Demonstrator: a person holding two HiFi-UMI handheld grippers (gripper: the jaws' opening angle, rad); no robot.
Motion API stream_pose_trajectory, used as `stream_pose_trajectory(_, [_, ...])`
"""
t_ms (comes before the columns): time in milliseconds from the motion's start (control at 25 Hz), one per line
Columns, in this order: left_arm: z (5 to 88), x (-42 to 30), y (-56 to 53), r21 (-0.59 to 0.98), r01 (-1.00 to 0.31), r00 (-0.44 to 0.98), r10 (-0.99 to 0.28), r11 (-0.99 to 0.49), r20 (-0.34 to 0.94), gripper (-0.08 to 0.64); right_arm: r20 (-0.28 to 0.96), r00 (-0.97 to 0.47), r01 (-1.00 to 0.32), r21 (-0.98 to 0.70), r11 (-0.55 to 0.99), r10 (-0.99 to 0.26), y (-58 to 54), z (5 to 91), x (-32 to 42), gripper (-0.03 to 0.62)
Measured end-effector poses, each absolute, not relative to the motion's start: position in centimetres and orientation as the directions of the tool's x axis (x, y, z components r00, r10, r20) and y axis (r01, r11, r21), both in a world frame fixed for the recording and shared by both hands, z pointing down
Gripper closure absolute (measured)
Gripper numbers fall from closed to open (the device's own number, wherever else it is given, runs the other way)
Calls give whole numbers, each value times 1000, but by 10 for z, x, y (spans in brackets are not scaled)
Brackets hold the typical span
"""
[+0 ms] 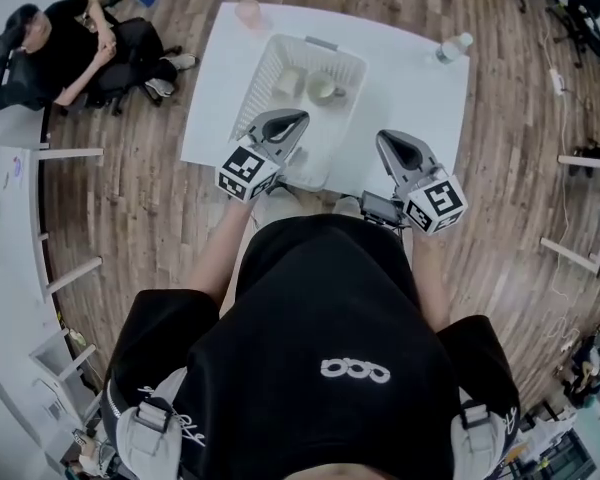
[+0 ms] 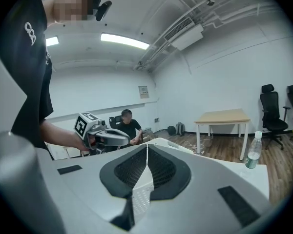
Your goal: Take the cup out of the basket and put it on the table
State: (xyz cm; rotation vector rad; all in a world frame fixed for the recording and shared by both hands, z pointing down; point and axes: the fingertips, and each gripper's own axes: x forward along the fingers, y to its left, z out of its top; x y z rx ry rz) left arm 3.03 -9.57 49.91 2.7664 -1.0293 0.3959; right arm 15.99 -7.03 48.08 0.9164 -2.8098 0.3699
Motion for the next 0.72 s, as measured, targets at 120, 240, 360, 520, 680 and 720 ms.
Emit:
stream_pose_trajectory(120, [523, 27, -116, 46, -642, 728, -589, -765, 351, 551, 251, -791, -606, -187, 773, -559, -76, 495, 146, 566])
stream_pose_trajectory(240, [547, 30, -135, 19, -626, 717, -565, -780, 408, 551, 270, -782, -617, -199, 762, -562, -79, 508, 137, 568])
stream_pose_trajectory(360, [576, 38, -152, -26, -587, 695, -521, -809, 496, 551, 278, -774, -627, -218, 747, -569, -80, 518, 133, 566])
stream_pose_trajectory(520, [623, 49, -173, -83, -503, 627, -430, -860, 649, 549, 297, -764, -641, -247, 726, -573, -82, 537, 131, 568])
stream_pose_trajectory(680, [663, 62, -183, -113, -404, 565, -344, -908, 750, 484, 322, -747, -661, -276, 697, -581, -82, 560, 130, 566])
stream_pose_trajectory(720, [672, 65, -184, -114, -384, 551, -327, -916, 768, 464, 325, -744, -666, -282, 691, -584, -83, 564, 130, 566])
